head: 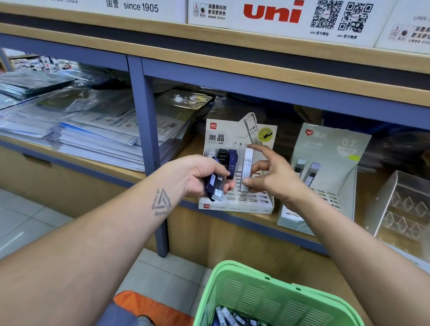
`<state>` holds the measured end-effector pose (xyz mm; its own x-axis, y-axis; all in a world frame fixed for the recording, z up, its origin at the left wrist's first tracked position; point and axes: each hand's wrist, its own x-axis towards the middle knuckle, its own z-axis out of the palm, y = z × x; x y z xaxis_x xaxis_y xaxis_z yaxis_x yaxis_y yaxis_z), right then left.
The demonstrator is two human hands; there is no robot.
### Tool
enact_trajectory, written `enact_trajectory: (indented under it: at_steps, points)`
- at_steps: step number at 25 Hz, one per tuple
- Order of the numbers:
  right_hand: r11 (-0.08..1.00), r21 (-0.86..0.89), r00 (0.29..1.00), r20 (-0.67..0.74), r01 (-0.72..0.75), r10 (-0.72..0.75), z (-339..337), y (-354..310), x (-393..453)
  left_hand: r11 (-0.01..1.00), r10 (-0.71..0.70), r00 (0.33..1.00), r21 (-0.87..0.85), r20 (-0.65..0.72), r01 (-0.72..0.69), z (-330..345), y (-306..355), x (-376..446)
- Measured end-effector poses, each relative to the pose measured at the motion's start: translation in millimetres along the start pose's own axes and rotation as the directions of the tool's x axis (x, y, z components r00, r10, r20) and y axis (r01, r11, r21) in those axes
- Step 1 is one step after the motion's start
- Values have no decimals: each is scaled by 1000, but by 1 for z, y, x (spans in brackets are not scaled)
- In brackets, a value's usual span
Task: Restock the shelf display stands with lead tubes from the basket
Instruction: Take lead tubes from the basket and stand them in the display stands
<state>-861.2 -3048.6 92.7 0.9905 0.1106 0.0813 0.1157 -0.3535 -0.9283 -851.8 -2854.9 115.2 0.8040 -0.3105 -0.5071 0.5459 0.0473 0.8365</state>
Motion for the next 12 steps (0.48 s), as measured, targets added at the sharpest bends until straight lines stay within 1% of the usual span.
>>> enact_trajectory:
  at_steps: [2,4,5,8,10,12]
  points:
    - [1000,-29,994,-109,-5,2,1,2,5,1000,-15,1000,6,-19,15,-4,1,0]
    - [994,-106,979,-195,32,-52,4,3,9,998,-65,997,24,-41,66,-11,3,0]
    - [987,-149,974,-207,61,-91,6,2,11,995,-93,994,26,-59,95,-15,3,-1]
    - [974,-189,974,-165,125,-157,14,-6,16,990,-132,983,28,-125,136,-29,1,0]
    - [967,-195,975,-118,163,-188,20,-12,19,990,-125,978,45,-167,134,-38,1,3]
    - [939,-274,965,-100,208,-243,27,-16,24,991,-101,972,61,-211,117,-47,3,7]
